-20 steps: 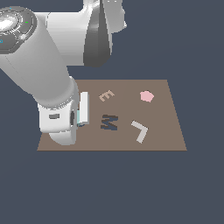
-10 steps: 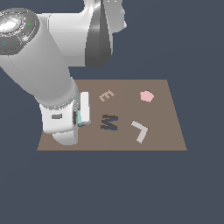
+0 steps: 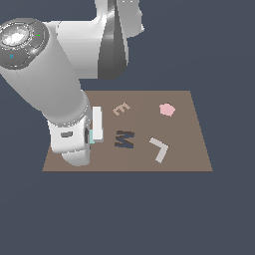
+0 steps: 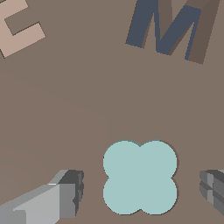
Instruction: Insert a designated object into the corresponding slot on a board.
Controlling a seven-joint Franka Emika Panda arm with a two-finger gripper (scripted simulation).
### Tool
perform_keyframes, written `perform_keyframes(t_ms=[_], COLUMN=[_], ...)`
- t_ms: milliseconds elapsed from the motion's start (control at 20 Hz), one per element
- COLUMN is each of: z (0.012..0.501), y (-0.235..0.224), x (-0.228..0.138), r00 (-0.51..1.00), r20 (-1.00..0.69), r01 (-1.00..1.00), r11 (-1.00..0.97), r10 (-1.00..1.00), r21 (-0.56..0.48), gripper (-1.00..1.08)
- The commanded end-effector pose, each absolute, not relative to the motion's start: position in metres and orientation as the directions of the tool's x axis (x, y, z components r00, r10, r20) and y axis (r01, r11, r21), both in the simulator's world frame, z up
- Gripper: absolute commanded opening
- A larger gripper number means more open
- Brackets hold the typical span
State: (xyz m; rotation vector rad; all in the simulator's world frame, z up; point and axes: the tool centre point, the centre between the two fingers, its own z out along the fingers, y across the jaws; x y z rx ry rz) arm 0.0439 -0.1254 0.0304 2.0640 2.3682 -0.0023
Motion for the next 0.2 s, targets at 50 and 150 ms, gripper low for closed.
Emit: perform_keyframes(t_ms=[50,150], z=[0.0305,0.0305], y=[-0.1255,-0.1255], x=[0.044,0.044], r00=[-0.137,-0.137], r20=[-0.001,-0.001], r01=[0.991,0.991], r11=[0.137,0.137], r10=[0.991,0.991], r21=[-0.001,-0.001], gripper=[1.0,1.0])
